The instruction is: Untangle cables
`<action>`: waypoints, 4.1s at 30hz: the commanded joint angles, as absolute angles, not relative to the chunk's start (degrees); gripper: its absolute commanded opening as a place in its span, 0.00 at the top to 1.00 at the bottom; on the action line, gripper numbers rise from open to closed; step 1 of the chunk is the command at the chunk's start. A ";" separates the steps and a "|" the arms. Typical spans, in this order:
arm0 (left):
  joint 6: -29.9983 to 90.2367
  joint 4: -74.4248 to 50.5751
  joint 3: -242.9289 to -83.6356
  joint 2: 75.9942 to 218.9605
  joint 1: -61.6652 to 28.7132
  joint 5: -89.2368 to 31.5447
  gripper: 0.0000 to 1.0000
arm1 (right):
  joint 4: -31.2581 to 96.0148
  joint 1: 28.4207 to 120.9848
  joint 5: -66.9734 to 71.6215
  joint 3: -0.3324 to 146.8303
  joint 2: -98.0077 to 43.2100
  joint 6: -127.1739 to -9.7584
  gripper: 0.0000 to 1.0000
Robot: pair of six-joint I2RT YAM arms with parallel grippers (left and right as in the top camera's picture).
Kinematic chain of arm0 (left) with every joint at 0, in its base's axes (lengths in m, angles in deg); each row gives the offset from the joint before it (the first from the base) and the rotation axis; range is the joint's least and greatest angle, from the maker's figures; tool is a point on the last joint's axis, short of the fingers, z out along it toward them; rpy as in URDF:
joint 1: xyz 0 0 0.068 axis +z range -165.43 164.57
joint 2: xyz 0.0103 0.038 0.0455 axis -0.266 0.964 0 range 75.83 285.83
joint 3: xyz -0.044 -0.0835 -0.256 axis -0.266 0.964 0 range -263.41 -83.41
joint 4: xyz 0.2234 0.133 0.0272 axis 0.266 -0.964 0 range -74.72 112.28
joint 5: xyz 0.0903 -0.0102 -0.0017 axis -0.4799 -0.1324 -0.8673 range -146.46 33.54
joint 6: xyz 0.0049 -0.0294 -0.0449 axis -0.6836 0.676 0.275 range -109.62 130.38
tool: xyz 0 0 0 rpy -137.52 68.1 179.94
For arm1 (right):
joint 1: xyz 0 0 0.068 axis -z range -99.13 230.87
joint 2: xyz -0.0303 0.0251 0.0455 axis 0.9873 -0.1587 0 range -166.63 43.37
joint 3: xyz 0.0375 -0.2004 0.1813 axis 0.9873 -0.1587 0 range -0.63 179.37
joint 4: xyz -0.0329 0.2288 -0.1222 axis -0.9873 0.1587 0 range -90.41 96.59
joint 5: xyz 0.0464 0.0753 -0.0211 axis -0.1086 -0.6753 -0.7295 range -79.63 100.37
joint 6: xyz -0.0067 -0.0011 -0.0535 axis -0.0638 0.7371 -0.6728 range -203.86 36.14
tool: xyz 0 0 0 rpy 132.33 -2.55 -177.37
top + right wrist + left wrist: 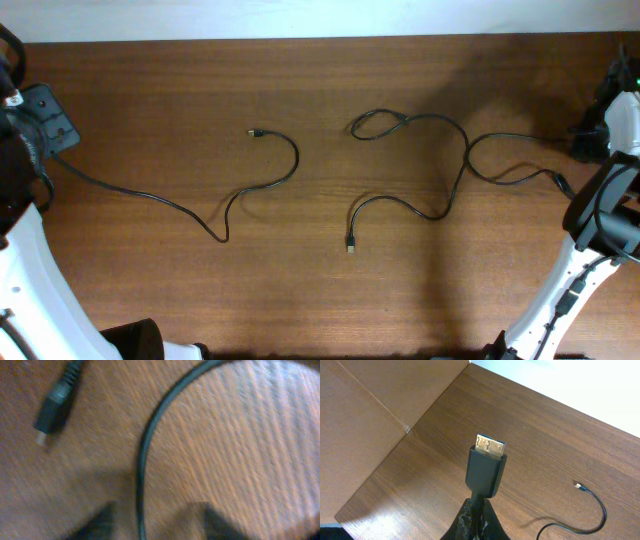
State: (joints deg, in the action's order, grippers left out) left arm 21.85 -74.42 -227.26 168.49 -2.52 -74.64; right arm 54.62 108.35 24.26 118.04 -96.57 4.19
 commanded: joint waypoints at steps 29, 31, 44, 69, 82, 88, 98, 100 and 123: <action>19.22 -74.38 -227.45 168.06 -2.70 -72.73 1.00 | 87.23 97.44 18.44 103.64 -90.12 31.14 0.96; 19.22 -74.38 -227.45 168.06 -2.70 -72.73 1.00 | 79.71 97.49 22.12 102.96 -90.12 20.58 0.96; 18.39 -74.42 -227.45 168.06 -2.67 -73.00 1.00 | 9.64 102.10 26.92 102.81 -93.33 -63.72 0.96; 19.90 -74.42 -227.45 168.06 -2.70 -69.30 1.00 | 58.11 117.07 30.95 101.00 -76.00 -2.35 0.96; 19.90 -74.42 -227.45 168.06 -2.70 -69.26 1.00 | 55.10 121.36 30.38 100.78 -83.54 -6.11 0.96; 19.90 -74.42 -227.45 168.06 -2.70 -68.84 1.00 | 52.80 118.08 30.55 100.78 -85.00 -8.36 0.96; 19.92 -74.42 -227.45 168.06 -2.70 -67.77 1.00 | 52.39 117.18 29.00 100.78 -89.37 -8.01 0.96; 19.92 -74.42 -227.45 168.06 -2.70 -67.80 1.00 | 46.49 116.98 28.91 100.78 -89.81 -10.30 0.96; 19.97 -74.42 -227.45 168.06 -2.70 -65.24 1.00 | 30.23 103.72 26.92 107.60 -81.11 -60.12 0.96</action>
State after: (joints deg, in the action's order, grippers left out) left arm 19.40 -74.60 -227.26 168.49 -2.52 -66.29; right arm 24.08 104.22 27.19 102.92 -91.47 -51.40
